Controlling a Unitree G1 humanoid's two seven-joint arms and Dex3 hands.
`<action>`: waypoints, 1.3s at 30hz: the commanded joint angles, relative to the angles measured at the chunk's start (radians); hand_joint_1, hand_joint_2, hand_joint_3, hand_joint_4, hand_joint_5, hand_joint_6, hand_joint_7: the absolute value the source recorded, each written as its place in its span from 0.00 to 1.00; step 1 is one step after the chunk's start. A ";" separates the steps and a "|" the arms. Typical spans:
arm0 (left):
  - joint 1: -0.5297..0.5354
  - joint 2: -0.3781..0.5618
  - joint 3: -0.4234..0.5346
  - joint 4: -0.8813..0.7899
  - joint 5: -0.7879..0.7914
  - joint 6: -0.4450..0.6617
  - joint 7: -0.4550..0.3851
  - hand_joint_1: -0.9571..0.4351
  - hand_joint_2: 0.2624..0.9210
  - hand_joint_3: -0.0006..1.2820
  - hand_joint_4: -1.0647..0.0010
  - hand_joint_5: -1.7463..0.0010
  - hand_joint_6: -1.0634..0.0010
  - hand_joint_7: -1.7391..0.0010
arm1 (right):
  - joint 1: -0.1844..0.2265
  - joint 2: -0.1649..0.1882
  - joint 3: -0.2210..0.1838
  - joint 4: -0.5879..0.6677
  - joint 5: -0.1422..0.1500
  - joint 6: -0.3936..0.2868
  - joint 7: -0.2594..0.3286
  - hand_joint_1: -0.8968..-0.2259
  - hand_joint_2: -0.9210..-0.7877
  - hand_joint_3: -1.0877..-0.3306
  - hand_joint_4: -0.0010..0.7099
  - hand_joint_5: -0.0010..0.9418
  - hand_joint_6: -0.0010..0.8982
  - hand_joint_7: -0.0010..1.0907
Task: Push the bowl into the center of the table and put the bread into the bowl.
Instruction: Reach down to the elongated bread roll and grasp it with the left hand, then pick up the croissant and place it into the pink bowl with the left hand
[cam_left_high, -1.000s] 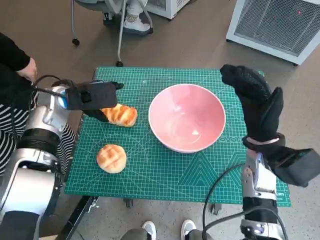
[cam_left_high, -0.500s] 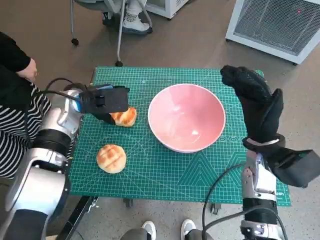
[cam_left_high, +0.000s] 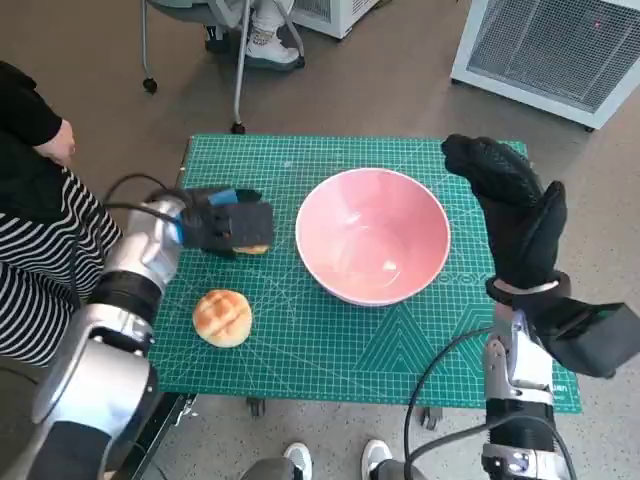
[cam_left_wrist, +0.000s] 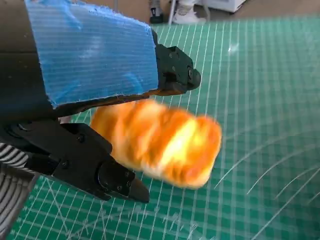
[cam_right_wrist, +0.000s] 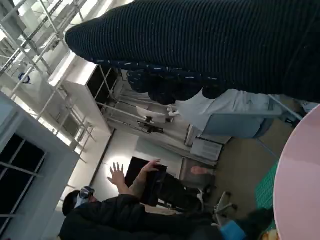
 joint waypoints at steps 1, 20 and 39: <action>0.027 -0.012 -0.026 0.018 0.029 0.001 0.028 0.71 0.80 0.02 0.83 0.99 0.72 0.99 | 0.031 -0.005 0.002 -0.005 0.011 0.013 0.009 0.16 0.00 0.37 0.20 0.00 0.10 0.41; 0.061 0.000 -0.077 0.021 0.083 -0.041 0.209 0.73 0.86 0.03 0.33 0.94 0.35 0.94 | 0.034 -0.007 0.005 -0.005 0.014 0.019 0.021 0.18 0.00 0.35 0.20 0.00 0.09 0.42; 0.079 0.019 -0.077 0.039 0.099 -0.092 0.352 0.69 1.00 0.08 0.44 0.25 0.40 0.36 | 0.038 -0.009 0.005 -0.011 0.030 0.041 0.036 0.18 0.00 0.35 0.20 0.00 0.09 0.42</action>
